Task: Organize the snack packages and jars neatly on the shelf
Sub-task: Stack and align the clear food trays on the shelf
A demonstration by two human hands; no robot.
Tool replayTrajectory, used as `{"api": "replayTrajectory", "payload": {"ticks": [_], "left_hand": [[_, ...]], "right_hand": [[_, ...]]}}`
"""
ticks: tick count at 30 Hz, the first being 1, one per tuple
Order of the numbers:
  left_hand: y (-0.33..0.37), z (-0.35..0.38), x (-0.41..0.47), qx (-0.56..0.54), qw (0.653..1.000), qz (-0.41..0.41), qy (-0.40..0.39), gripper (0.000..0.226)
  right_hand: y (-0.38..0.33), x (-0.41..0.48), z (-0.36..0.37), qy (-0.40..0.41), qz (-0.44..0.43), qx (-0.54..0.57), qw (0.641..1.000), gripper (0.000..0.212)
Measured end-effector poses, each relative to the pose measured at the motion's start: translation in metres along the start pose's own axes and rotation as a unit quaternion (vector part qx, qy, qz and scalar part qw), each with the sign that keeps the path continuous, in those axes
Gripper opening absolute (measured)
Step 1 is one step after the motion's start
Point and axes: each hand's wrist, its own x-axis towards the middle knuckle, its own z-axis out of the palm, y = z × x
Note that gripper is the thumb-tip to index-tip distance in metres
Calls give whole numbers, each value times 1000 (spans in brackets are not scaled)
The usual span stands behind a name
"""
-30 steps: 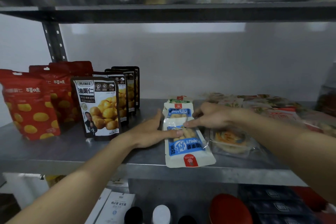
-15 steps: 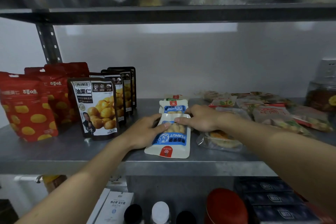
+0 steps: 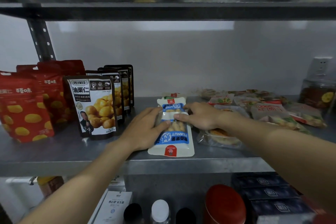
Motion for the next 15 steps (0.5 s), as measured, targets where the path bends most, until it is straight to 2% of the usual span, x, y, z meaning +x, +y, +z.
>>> {"api": "replayTrajectory", "payload": {"ticks": [3,5,9,15], "left_hand": [[9,-6,4,-17,997,29,67,56],[20,-12,10,13,994,60,86,56],[51,-18,29,85,988,113,70,65],[85,-5,61,151,979,133,43,71]], "right_hand": [[4,-2,-13,60,-6,2,998,64],[8,-6,-29,97,-10,-44,994,70],[23,-23,-64,109,11,-143,984,84],[71,-38,-91,102,40,-165,980,90]]}}
